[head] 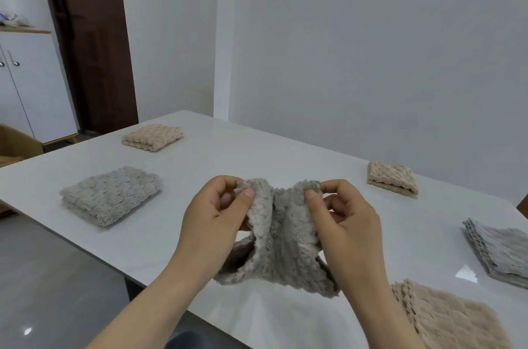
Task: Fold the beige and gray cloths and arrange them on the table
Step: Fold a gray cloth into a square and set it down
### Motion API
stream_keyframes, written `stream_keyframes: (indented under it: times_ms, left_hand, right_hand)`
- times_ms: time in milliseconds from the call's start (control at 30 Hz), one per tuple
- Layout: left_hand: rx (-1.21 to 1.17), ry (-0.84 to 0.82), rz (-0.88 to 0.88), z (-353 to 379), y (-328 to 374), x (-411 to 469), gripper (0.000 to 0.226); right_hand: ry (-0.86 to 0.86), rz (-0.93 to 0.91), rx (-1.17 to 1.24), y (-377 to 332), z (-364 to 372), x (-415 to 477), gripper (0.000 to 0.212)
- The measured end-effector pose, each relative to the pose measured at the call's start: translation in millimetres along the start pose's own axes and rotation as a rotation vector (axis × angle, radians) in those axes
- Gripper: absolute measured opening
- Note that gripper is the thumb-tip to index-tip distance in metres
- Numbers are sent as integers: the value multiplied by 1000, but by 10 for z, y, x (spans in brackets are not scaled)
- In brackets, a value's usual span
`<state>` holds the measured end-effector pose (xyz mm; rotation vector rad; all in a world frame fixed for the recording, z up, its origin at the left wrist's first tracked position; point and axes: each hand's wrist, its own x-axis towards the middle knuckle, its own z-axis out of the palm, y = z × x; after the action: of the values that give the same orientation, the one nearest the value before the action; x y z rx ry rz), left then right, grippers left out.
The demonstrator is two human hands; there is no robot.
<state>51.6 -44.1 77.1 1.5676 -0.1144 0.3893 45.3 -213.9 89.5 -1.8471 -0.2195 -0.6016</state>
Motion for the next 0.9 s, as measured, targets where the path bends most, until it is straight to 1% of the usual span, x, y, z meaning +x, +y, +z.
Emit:
stream_keyframes:
  times_ms: [200,367,433,500,533,633,667,900]
  left_hand:
    - [-25,-35,-15,97,60,-62,9]
    - [-81,-58,-67,119,119,-124,8]
    - [-89,-63,-70,100,142,-140,7]
    - [-76,-53,-67,76,158,-149,7]
    - [-74,-45,-66,67,165,-150,6]
    - [-77,-46,-74,56,189,-154,6]
    - [-77,-50,-79,53,191,-154,7]
    - [-19,-33,-58,26,183,-174,8]
  right_hand:
    - [-72,5,58,-65,102,-82,12]
    - [-181,12,154,-93,68,-124,5]
    - [-224,20,229,-105,28,-119,15]
    - [-259,43,264,-104,-8,-98,15]
    - [-280,46,257,-98,-21,-86,13]
    - [-358,25,207,-84,-36,-54,30]
    - [-380,20,203,-84,-35,-42,32]
    - [-424,33,184,-108,-38,30,15]
